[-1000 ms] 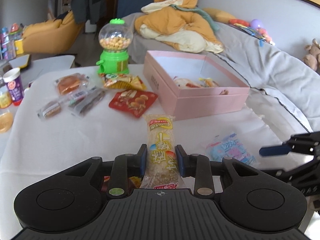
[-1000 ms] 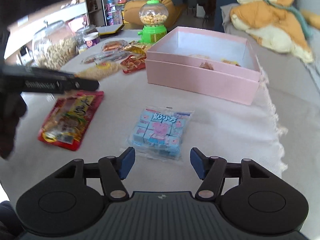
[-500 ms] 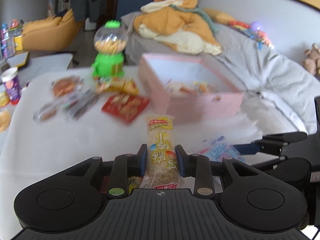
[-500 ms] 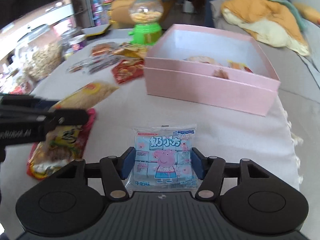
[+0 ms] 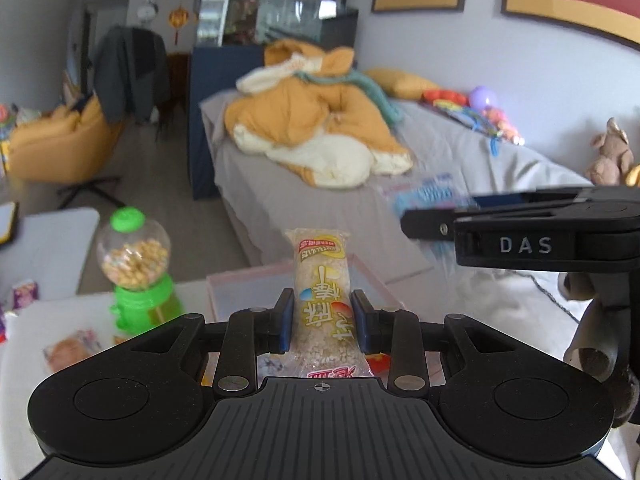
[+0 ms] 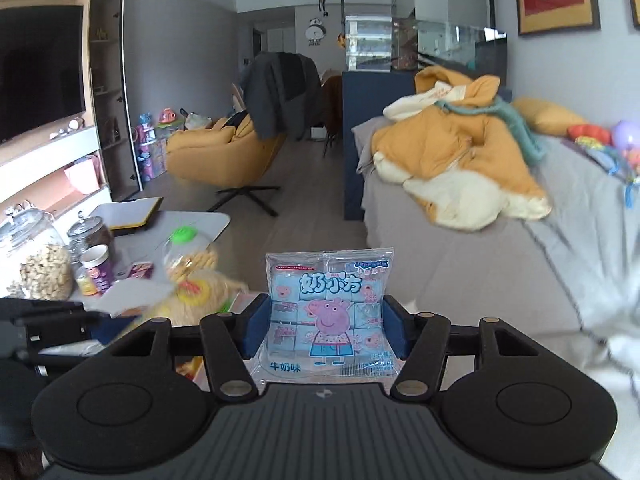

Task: Organize snacks
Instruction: 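Carry both bags over the pink box and open both tools to drop them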

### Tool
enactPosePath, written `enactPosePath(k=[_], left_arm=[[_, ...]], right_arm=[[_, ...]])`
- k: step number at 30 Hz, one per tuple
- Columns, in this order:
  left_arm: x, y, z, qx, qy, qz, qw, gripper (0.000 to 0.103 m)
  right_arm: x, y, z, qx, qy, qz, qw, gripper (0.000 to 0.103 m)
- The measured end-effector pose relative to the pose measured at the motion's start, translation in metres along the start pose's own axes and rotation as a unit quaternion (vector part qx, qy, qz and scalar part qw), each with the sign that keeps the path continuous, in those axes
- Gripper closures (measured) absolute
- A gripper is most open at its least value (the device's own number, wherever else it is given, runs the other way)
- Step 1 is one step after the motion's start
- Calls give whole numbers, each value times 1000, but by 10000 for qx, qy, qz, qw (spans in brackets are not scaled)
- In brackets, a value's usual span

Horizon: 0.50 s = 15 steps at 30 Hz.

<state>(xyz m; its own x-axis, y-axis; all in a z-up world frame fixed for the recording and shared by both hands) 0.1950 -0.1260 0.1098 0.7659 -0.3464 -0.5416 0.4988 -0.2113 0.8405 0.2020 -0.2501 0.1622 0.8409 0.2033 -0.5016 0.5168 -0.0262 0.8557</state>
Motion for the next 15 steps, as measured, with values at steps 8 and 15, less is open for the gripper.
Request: enactPosePath(k=[8,15], left_arm=[[75,-44,-33,-852,-486,-974,9904,71],[48,-34,-76,-1423,-541,-304,9879,71]], right_arm=[[58,-12,6,178,99,-405,9990,43],[93,-33,10,379,228,-800,9958,39]])
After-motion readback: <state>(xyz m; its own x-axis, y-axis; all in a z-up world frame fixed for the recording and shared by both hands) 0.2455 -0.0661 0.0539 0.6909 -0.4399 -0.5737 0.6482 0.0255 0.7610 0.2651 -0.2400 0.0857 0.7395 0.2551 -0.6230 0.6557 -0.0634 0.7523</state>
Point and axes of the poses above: each gripper's, at about its wrist camera, not at the fingertips, and x roughly the way its jaws point, z to its right, y to its top, the point moved 7 cm from there along x, roughly the way its jaws point, and after that the axes turned 8 degrees about x, right-handed, at the moved point
